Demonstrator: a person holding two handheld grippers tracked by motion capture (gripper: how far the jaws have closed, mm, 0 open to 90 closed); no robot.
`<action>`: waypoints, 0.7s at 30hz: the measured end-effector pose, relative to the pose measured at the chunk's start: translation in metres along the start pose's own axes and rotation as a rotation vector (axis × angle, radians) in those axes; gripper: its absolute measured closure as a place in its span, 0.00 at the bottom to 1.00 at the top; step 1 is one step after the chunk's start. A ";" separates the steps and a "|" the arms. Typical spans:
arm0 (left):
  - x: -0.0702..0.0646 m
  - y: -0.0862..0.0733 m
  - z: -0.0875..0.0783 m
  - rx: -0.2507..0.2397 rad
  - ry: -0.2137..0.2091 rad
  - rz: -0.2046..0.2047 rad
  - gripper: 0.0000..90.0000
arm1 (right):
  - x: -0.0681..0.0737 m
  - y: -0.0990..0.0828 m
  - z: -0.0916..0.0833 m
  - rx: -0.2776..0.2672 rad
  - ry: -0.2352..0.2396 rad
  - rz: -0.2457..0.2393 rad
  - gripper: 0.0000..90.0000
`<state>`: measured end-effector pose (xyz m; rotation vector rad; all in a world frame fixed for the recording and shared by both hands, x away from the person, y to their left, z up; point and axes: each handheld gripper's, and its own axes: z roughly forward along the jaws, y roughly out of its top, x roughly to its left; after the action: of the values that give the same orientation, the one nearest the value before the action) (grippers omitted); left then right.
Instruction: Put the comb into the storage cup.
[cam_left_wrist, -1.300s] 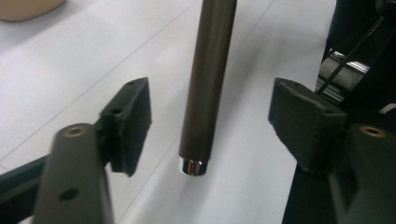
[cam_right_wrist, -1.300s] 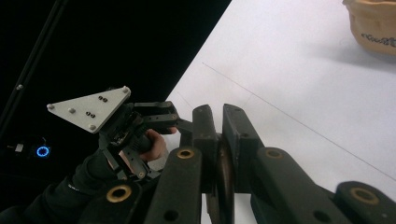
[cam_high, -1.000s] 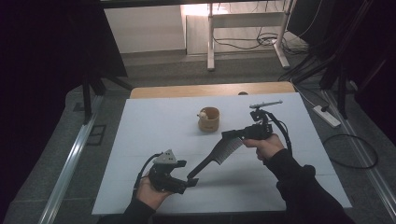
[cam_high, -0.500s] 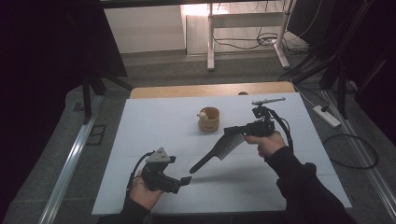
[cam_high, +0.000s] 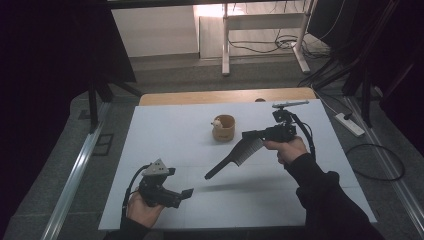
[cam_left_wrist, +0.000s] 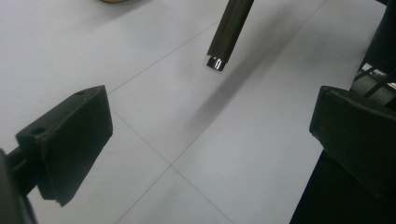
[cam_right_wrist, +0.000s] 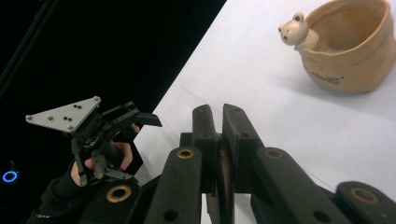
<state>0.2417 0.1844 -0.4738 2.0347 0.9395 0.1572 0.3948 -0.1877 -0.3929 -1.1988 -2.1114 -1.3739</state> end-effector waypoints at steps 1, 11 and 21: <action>0.001 -0.002 -0.002 -0.006 0.002 -0.004 0.00 | 0.000 0.001 -0.001 -0.002 -0.001 -0.001 0.94; 0.004 -0.016 -0.019 -0.037 0.008 -0.038 0.00 | -0.002 0.008 -0.008 -0.027 -0.024 0.000 0.94; 0.006 -0.024 -0.028 -0.036 0.025 -0.056 0.00 | -0.003 0.017 -0.014 -0.054 -0.052 0.001 0.94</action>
<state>0.2203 0.2149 -0.4763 1.9759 1.0013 0.1686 0.4078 -0.1983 -0.3791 -1.2696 -2.1209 -1.4224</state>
